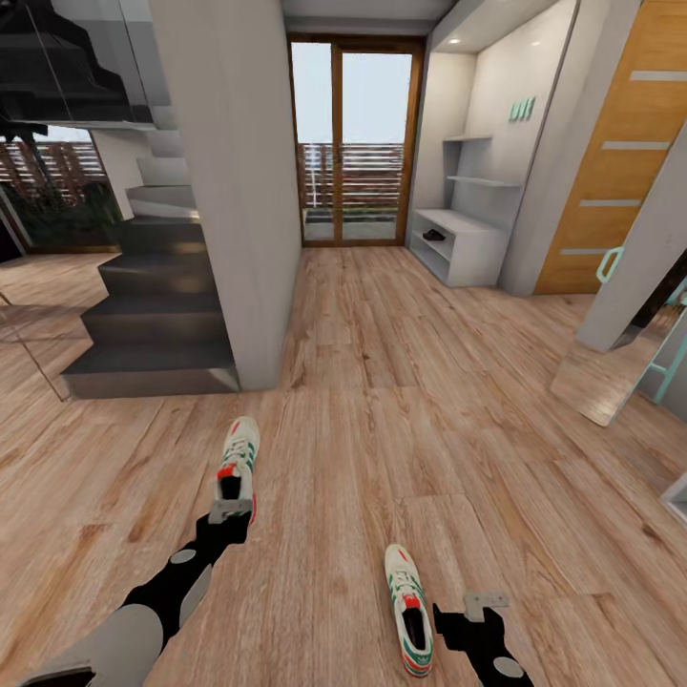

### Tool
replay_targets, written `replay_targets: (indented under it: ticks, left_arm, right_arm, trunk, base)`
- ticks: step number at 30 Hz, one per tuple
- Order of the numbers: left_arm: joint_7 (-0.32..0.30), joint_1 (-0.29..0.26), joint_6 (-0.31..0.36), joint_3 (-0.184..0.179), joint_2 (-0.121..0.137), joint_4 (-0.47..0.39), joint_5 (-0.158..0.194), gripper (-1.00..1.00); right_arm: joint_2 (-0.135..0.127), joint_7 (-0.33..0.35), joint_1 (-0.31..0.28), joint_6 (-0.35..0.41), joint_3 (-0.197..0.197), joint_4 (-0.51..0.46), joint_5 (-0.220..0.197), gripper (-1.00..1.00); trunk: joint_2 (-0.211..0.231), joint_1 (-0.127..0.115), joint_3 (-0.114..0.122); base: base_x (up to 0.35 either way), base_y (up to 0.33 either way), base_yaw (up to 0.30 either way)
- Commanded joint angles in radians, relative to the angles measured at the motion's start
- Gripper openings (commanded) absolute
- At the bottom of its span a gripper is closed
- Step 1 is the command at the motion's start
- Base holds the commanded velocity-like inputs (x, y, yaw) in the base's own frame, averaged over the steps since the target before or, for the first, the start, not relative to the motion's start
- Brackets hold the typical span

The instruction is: Pick up the two gym shoes and the two sandals from the corridor floor and place them onto the hallstand (shoe rack) in the corridor, making sure they are on the rack and not on the floor. Arrange them so the two gym shoes are next to each other and the two sandals are next to each other.

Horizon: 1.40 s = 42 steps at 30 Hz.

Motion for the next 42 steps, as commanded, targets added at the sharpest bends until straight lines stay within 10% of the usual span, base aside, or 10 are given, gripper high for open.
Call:
replay_targets:
  ticks: [1,10,24,42]
  left_arm:
    - [-0.007,0.002,-0.004,0.006,0.0,0.0,-0.01,-1.0]
    - [-0.016,-0.017,0.014,-0.025,-0.011,-0.014,-0.008,-1.0]
    - [-0.02,-0.026,0.257,-0.027,-0.052,-0.237,-0.008,-1.0]
    - [-0.021,-0.065,0.27,-0.028,-0.098,-0.245,-0.008,-1.0]
  right_arm:
    - [0.001,0.0,-0.001,-0.003,-0.006,0.014,0.01,1.0]
    - [0.001,-0.005,-0.001,-0.003,-0.007,0.056,0.011,1.0]
    - [0.021,-0.01,-0.055,0.007,-0.007,-0.084,0.011,1.0]
    - [0.022,-0.009,-0.062,-0.007,-0.007,0.042,0.012,1.0]
  trunk:
    - [0.0,0.0,-0.001]
    - [-0.042,0.023,-0.023]
    - [-0.14,0.077,-0.087]
    - [-0.266,0.146,-0.17]
  base:
    - [0.048,0.0,0.0]
    - [0.007,0.0,0.018]
    - [0.0,0.0,0.115]
    - [0.0,0.0,0.104]
